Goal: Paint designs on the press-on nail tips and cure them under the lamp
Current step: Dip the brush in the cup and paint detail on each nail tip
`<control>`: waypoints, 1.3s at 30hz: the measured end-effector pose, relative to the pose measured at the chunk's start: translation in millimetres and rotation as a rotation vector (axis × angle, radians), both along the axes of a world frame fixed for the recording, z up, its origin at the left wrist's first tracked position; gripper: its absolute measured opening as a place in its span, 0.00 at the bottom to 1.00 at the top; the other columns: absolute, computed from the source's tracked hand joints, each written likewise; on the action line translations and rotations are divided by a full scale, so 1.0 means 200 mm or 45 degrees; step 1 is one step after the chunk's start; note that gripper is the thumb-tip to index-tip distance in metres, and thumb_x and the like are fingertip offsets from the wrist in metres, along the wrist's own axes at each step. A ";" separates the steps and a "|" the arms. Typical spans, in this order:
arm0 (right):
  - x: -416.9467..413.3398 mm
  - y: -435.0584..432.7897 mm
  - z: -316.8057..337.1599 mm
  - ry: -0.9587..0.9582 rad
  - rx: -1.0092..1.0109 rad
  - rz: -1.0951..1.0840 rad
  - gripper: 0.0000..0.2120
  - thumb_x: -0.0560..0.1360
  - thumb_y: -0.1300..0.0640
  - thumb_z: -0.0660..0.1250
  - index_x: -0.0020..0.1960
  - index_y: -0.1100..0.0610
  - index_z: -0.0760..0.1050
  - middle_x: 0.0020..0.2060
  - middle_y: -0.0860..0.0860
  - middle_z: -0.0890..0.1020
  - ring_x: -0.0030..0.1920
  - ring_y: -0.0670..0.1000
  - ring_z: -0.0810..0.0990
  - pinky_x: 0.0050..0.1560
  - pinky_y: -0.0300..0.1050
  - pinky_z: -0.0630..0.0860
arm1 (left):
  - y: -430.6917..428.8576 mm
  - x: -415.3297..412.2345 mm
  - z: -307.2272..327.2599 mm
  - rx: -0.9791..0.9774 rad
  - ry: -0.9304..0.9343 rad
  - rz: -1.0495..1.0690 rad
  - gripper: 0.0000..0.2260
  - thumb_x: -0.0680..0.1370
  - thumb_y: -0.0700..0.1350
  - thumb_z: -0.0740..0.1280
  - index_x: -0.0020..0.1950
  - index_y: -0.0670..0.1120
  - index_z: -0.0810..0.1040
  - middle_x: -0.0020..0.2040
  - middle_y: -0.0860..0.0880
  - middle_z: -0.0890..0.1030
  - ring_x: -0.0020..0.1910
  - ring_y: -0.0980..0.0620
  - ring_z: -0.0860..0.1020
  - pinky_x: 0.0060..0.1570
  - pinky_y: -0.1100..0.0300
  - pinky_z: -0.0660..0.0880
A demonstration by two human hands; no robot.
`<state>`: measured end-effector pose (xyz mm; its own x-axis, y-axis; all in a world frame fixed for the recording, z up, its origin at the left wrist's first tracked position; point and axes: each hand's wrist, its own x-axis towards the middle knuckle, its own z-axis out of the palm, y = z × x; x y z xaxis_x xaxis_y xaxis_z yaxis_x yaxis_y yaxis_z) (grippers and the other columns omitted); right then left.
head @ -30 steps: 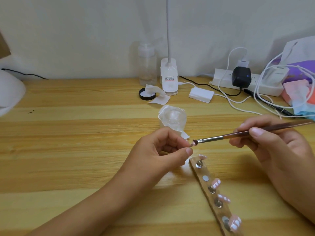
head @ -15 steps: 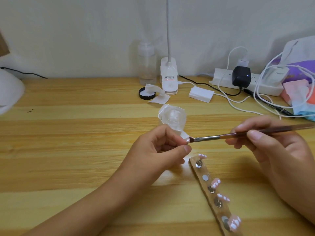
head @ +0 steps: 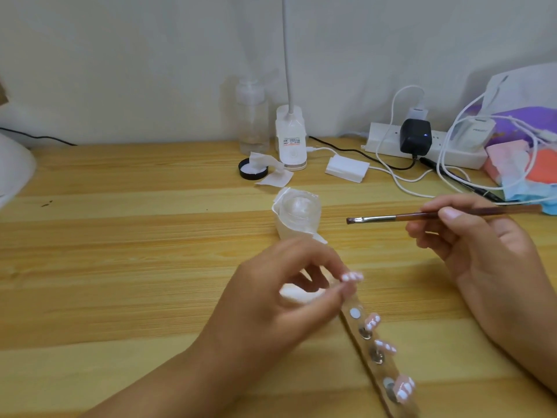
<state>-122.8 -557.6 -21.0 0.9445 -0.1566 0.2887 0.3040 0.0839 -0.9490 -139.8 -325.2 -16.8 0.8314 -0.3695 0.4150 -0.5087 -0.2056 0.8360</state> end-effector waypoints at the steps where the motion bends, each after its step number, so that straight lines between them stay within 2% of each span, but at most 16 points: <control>1: 0.00 0.00 0.00 0.016 0.013 -0.002 0.12 0.73 0.58 0.61 0.41 0.50 0.83 0.37 0.51 0.84 0.42 0.49 0.84 0.41 0.36 0.78 | -0.01 -0.01 0.00 0.117 -0.118 0.006 0.04 0.75 0.52 0.71 0.44 0.53 0.79 0.43 0.57 0.79 0.41 0.53 0.78 0.39 0.65 0.74; 3: 0.01 -0.01 0.00 0.040 0.024 -0.004 0.11 0.73 0.58 0.62 0.41 0.50 0.83 0.37 0.51 0.84 0.41 0.49 0.84 0.41 0.36 0.78 | -0.01 -0.02 -0.02 0.298 -0.211 0.067 0.05 0.74 0.55 0.69 0.43 0.55 0.79 0.39 0.60 0.73 0.39 0.61 0.74 0.36 0.69 0.68; 5: 0.01 -0.02 -0.01 0.052 0.026 0.000 0.11 0.73 0.58 0.62 0.41 0.50 0.83 0.37 0.51 0.84 0.42 0.49 0.84 0.40 0.36 0.78 | -0.01 -0.01 -0.03 0.402 -0.206 0.126 0.06 0.73 0.56 0.68 0.41 0.55 0.79 0.35 0.60 0.69 0.37 0.67 0.71 0.36 0.72 0.62; 12: 0.02 -0.02 -0.01 0.066 -0.001 0.026 0.12 0.74 0.57 0.62 0.41 0.48 0.83 0.37 0.51 0.84 0.41 0.47 0.84 0.40 0.35 0.78 | -0.05 0.00 -0.03 0.481 -0.133 0.175 0.05 0.71 0.55 0.71 0.39 0.55 0.81 0.34 0.58 0.73 0.36 0.66 0.71 0.35 0.71 0.62; 15: 0.02 -0.02 -0.01 0.064 -0.010 0.031 0.12 0.74 0.57 0.61 0.42 0.48 0.83 0.37 0.51 0.85 0.41 0.47 0.84 0.39 0.35 0.78 | -0.05 -0.01 -0.04 0.507 -0.150 0.152 0.05 0.71 0.55 0.71 0.39 0.55 0.82 0.34 0.56 0.75 0.36 0.64 0.72 0.34 0.64 0.67; 18: 0.02 -0.02 -0.01 0.059 -0.008 0.032 0.12 0.75 0.57 0.61 0.42 0.48 0.83 0.37 0.52 0.85 0.41 0.48 0.84 0.40 0.35 0.78 | -0.01 -0.01 -0.05 0.572 -0.241 0.118 0.06 0.73 0.56 0.69 0.39 0.56 0.82 0.31 0.56 0.72 0.34 0.63 0.69 0.31 0.60 0.70; 22: 0.02 -0.03 -0.02 0.058 -0.017 0.033 0.11 0.75 0.56 0.62 0.43 0.48 0.83 0.37 0.52 0.85 0.42 0.47 0.84 0.39 0.35 0.78 | 0.00 -0.04 -0.04 0.623 -0.440 0.065 0.07 0.75 0.55 0.68 0.41 0.56 0.84 0.32 0.60 0.64 0.34 0.64 0.64 0.30 0.67 0.67; 27: 0.01 -0.03 -0.02 0.042 -0.027 0.054 0.08 0.71 0.50 0.66 0.44 0.48 0.83 0.38 0.51 0.85 0.42 0.48 0.84 0.40 0.35 0.78 | -0.02 -0.05 -0.06 0.589 -0.541 0.072 0.04 0.75 0.52 0.71 0.41 0.55 0.85 0.33 0.60 0.62 0.33 0.63 0.62 0.29 0.68 0.66; 30: 0.01 -0.03 -0.03 0.034 -0.031 0.062 0.08 0.71 0.50 0.66 0.44 0.48 0.83 0.38 0.52 0.85 0.42 0.48 0.84 0.40 0.35 0.77 | -0.03 -0.06 -0.06 0.607 -0.563 0.100 0.06 0.76 0.52 0.69 0.43 0.56 0.85 0.31 0.58 0.67 0.32 0.61 0.64 0.27 0.67 0.68; 33: 0.02 -0.03 -0.03 0.029 -0.038 0.068 0.08 0.71 0.50 0.66 0.44 0.48 0.83 0.38 0.52 0.85 0.42 0.48 0.84 0.40 0.35 0.78 | -0.04 -0.06 -0.06 0.626 -0.630 0.117 0.07 0.76 0.52 0.67 0.43 0.55 0.85 0.33 0.56 0.75 0.31 0.57 0.69 0.29 0.68 0.65; 39: 0.02 -0.03 -0.03 0.021 -0.057 0.071 0.08 0.70 0.49 0.66 0.44 0.48 0.83 0.38 0.51 0.84 0.42 0.48 0.83 0.40 0.35 0.78 | -0.04 -0.05 -0.06 0.749 -0.904 0.153 0.10 0.79 0.49 0.66 0.42 0.52 0.85 0.35 0.55 0.79 0.33 0.54 0.71 0.31 0.64 0.64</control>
<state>-119.5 -564.1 -27.5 0.9561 -0.0908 0.2786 0.2843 0.0578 -0.9570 -150.0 -333.3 -28.0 0.5007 -0.6097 0.6145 -0.8089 -0.5822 0.0815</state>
